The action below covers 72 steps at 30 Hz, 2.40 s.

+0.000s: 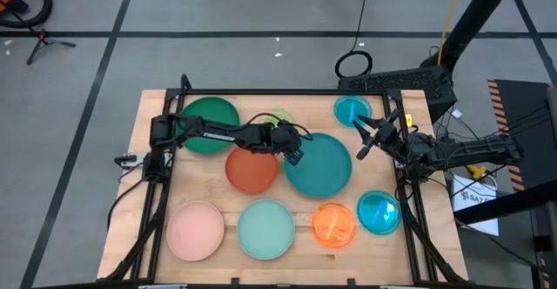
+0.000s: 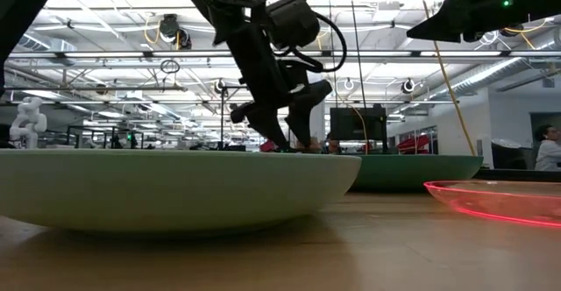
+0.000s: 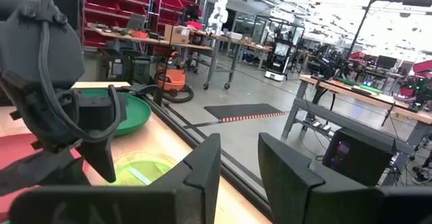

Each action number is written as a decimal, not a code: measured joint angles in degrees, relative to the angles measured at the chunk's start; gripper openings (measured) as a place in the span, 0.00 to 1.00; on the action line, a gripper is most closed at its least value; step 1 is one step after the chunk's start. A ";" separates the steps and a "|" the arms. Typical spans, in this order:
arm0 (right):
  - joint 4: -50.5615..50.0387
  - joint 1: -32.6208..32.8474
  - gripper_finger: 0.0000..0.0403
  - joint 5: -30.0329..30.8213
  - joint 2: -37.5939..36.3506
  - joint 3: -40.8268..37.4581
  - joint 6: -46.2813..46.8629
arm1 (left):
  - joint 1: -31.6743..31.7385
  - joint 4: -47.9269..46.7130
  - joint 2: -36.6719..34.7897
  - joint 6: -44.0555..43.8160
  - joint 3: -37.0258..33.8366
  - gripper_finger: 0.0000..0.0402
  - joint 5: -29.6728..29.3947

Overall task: Stack plastic plates
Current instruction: Stack the dark blue plate on top of the dark green plate

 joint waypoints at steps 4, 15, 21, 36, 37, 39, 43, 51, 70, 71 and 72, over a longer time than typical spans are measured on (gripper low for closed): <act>-0.02 -0.11 0.23 0.04 0.01 0.00 -0.01 | -0.07 0.73 0.63 -0.21 0.00 0.57 0.00; -0.09 -0.13 0.23 0.11 -0.01 0.00 -0.16 | -0.22 1.19 2.54 -0.33 0.02 0.57 0.05; -0.44 -0.13 0.23 0.11 0.00 0.00 -0.16 | -0.33 2.30 2.79 -0.35 0.02 0.57 0.05; -0.44 -0.13 0.23 0.12 -0.01 0.00 -0.16 | -0.35 2.54 2.79 -0.43 0.02 0.57 0.05; -0.45 -0.13 0.23 0.13 0.01 0.00 -0.16 | -0.35 2.56 2.79 -0.43 0.02 0.57 0.05; -0.46 -0.13 0.23 0.13 -0.01 0.00 -0.16 | -0.44 2.57 2.79 -0.42 0.02 0.57 0.05; -0.46 -0.13 0.23 0.13 -0.01 0.00 -0.16 | -0.88 2.96 2.79 -0.41 0.02 0.57 0.05; -0.47 -0.13 0.23 0.13 -0.01 0.00 -0.16 | -1.14 3.46 2.79 -0.38 0.02 0.57 -0.33; -0.66 -0.13 0.23 0.13 -0.01 0.00 -1.02 | -1.14 3.63 2.95 -0.38 0.02 0.57 -1.51; -0.66 -0.13 0.23 0.11 0.01 0.00 -1.02 | -1.14 3.90 3.12 -0.38 0.04 0.57 -1.53; -0.66 -0.13 0.23 0.12 0.01 0.00 -1.03 | -1.14 3.90 3.22 -0.38 0.04 0.57 -1.53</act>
